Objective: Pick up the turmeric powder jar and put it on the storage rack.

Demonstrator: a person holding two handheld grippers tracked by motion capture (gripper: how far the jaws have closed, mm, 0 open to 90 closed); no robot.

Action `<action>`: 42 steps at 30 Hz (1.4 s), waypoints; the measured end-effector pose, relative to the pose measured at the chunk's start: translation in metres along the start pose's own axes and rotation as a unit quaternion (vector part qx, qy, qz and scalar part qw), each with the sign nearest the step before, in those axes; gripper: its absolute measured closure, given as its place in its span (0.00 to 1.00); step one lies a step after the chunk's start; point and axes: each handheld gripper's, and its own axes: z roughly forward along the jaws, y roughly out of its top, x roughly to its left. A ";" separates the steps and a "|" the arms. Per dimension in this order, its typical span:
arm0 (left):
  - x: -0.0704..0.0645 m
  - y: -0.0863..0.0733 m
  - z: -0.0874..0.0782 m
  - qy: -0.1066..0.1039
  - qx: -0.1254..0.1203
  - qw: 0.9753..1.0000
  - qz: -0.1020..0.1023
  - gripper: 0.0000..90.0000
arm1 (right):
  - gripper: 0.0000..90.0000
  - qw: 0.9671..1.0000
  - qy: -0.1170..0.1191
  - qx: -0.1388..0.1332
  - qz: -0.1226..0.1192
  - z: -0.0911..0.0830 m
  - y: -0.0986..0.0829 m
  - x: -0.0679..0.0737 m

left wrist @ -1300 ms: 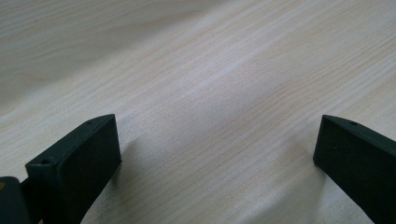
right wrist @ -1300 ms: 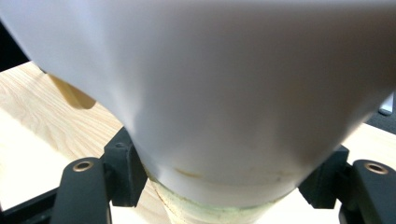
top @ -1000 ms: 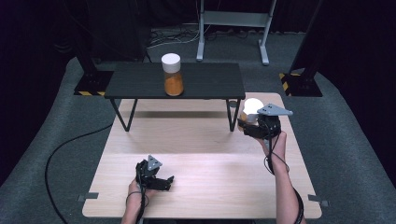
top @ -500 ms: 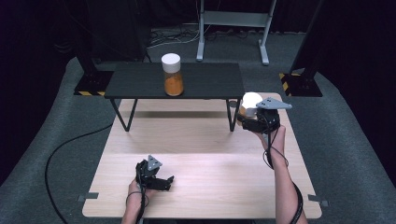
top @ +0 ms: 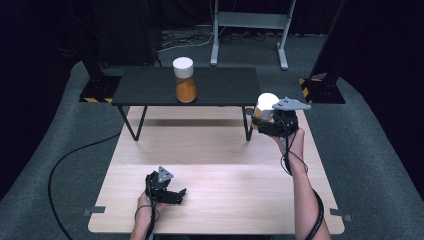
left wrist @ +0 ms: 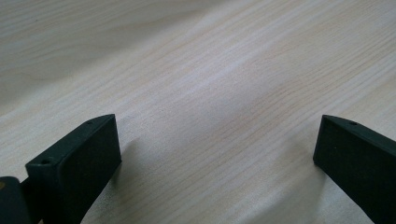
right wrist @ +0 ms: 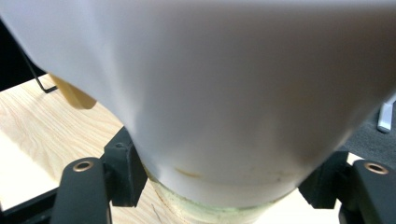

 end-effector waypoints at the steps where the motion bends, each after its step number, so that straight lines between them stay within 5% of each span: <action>1: 0.000 0.000 0.000 0.000 0.000 1.000 0.000 0.00 | 0.33 1.000 0.001 0.000 -0.002 0.000 0.001 0.000; 42: 0.000 0.000 0.000 0.000 0.000 1.000 0.000 0.00 | 0.33 1.000 0.006 -0.007 -0.014 0.009 0.041 -0.006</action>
